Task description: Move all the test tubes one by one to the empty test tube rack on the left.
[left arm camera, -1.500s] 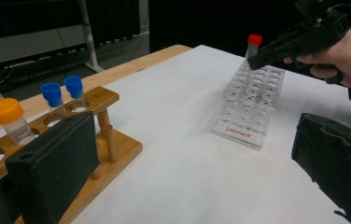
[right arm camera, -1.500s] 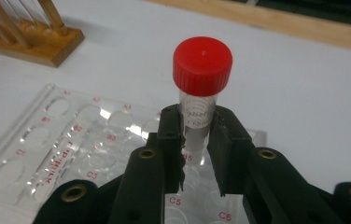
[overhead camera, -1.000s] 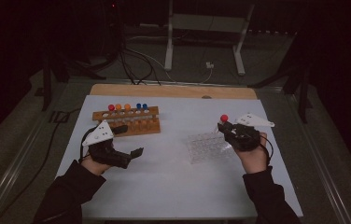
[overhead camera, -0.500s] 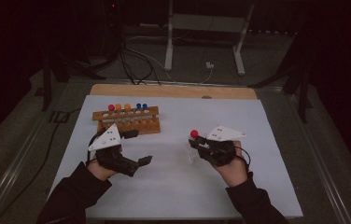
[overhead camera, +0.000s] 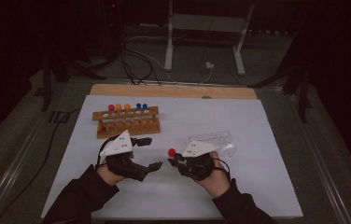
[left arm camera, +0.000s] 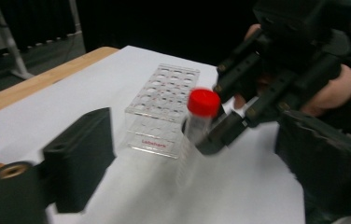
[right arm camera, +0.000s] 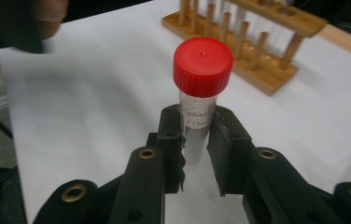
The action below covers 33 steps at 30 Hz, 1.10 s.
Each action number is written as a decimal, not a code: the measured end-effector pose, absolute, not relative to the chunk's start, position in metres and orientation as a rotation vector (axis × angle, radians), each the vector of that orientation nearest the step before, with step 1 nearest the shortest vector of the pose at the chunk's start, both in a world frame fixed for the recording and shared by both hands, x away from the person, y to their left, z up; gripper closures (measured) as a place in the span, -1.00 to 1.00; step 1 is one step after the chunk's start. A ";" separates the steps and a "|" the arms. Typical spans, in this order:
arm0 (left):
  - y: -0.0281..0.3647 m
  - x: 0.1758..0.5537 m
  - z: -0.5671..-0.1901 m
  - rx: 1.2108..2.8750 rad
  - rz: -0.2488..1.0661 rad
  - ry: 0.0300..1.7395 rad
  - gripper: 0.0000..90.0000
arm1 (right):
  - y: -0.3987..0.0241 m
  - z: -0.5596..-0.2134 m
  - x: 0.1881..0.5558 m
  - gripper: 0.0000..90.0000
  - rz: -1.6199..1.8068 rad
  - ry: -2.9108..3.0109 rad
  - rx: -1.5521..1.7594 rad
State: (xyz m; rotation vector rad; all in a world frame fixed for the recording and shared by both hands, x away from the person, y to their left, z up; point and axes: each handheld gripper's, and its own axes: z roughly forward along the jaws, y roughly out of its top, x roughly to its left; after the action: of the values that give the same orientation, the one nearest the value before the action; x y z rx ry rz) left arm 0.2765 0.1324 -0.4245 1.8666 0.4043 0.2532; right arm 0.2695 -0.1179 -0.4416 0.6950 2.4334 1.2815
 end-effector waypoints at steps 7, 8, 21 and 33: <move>0.122 0.276 -0.430 1.890 0.260 0.382 -0.31 | -0.108 -0.446 0.264 0.67 1.294 2.482 0.674; 0.121 0.277 -0.431 1.891 0.253 0.371 -0.25 | -0.106 -0.447 0.263 0.67 1.295 2.484 0.671; 0.114 0.282 -0.439 1.919 0.212 0.323 0.42 | -0.105 -0.446 0.262 0.67 1.291 2.492 0.662; 0.116 0.282 -0.436 1.909 0.222 0.294 0.59 | -0.106 -0.445 0.264 0.56 1.311 2.488 0.684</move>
State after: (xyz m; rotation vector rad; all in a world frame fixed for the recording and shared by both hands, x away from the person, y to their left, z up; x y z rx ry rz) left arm 0.2821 0.1161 -0.4358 1.9088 0.2938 0.2216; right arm 0.2638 -0.1064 -0.4453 0.6845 2.4885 1.3111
